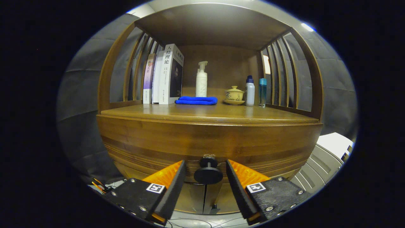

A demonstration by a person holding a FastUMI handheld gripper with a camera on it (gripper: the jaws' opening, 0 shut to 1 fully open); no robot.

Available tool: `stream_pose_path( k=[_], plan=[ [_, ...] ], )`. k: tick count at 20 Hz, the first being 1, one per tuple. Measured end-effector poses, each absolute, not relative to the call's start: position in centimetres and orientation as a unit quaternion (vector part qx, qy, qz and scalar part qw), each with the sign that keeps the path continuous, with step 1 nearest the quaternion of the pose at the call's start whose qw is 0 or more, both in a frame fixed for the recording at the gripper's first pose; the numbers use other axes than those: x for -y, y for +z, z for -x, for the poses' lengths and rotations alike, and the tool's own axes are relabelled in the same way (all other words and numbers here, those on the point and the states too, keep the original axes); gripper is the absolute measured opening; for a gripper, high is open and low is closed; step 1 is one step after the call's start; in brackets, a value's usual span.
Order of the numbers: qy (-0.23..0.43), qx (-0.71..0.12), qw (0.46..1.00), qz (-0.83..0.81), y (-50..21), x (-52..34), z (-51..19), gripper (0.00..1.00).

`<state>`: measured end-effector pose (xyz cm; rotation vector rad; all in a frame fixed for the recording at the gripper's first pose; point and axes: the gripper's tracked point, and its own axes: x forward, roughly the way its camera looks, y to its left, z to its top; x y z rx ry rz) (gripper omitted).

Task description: Pull open the drawer, take out the items inside it, and place them on the countertop above the cabinet.

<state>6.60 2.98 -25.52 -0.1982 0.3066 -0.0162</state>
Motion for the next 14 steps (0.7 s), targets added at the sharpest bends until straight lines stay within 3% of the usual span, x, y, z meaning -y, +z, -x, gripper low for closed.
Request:
stream_pose_path(
  k=[6,14],
  plan=[
    [-0.028,-0.144,0.987,0.068,-25.64,-2.71,-7.03,0.50],
    [-0.049,-0.145,0.986,0.058,-25.99,-2.56,-6.89,0.32]
  ],
)
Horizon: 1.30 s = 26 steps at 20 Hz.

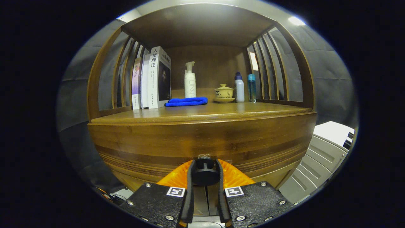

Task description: Pull open the drawer, take out the items inside it, and place them on the countertop above the cabinet.

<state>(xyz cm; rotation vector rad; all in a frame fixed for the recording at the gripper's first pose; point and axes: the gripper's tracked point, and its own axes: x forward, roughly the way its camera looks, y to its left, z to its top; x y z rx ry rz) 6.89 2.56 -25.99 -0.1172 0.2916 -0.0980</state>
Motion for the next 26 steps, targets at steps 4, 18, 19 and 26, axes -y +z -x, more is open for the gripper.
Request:
stream_pose_path(
  k=[4,18,19,26],
  plan=[
    [-0.041,-0.150,0.986,0.055,-26.0,-2.5,-6.3,0.31],
    [-0.044,-0.162,0.985,0.038,-25.4,-2.8,0.5,0.31],
    [-0.044,-0.163,0.985,0.038,-25.3,-2.8,1.1,0.31],
    [-0.050,-0.183,0.981,0.029,-25.6,-3.1,4.0,0.31]
  ],
)
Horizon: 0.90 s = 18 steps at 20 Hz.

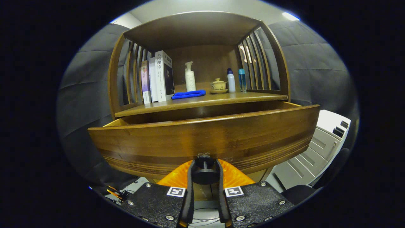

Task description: Pull open the drawer, take out the items inside it, and place them on the countertop above the cabinet.

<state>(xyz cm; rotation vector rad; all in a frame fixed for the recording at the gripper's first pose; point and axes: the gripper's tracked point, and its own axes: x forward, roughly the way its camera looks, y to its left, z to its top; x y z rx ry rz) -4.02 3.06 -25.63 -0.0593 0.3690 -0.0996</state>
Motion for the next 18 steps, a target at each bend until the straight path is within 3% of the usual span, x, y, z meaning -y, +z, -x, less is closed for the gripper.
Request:
stream_pose_path(
  k=[14,17,18],
  plan=[
    [-0.037,-0.186,0.981,0.035,-25.4,-3.6,8.0,0.31],
    [-0.036,-0.190,0.981,0.028,-25.4,-3.6,7.8,0.36],
    [-0.027,-0.190,0.981,0.028,-25.2,-3.9,8.1,0.42]
  ],
)
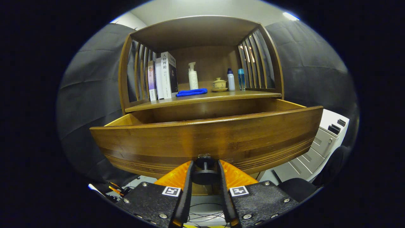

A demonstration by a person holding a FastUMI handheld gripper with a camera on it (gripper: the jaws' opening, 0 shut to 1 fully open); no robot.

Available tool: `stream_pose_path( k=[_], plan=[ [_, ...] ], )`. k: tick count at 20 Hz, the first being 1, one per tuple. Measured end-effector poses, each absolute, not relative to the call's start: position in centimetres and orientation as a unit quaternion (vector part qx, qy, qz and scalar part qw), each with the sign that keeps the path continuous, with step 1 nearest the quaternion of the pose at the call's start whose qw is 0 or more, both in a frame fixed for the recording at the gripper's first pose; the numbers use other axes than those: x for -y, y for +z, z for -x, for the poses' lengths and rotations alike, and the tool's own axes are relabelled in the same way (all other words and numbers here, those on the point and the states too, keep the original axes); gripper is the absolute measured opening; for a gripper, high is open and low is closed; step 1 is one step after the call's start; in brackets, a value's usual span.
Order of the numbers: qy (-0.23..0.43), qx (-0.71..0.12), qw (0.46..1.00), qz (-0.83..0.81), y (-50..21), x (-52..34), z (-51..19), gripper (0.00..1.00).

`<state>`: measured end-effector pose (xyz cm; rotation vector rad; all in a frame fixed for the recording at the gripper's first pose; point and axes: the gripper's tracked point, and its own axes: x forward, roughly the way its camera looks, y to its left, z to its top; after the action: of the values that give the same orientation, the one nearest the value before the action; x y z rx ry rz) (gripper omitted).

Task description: Pull open the drawer, take out the items inside it, and place them on the countertop above the cabinet.

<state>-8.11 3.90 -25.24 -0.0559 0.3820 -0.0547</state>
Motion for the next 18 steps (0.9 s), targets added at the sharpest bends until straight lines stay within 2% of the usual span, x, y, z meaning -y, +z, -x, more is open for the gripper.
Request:
stream_pose_path(
  k=[2,6,12,18],
  plan=[
    [-0.013,-0.176,0.984,0.016,-23.6,-4.2,8.6,0.50],
    [0.011,-0.159,0.987,-0.011,-19.5,-4.7,8.5,0.96],
    [-0.003,-0.161,0.986,0.030,-13.7,-4.8,6.2,0.96],
    [-0.040,-0.183,0.982,0.028,-10.1,-5.3,0.5,0.96]
  ],
)
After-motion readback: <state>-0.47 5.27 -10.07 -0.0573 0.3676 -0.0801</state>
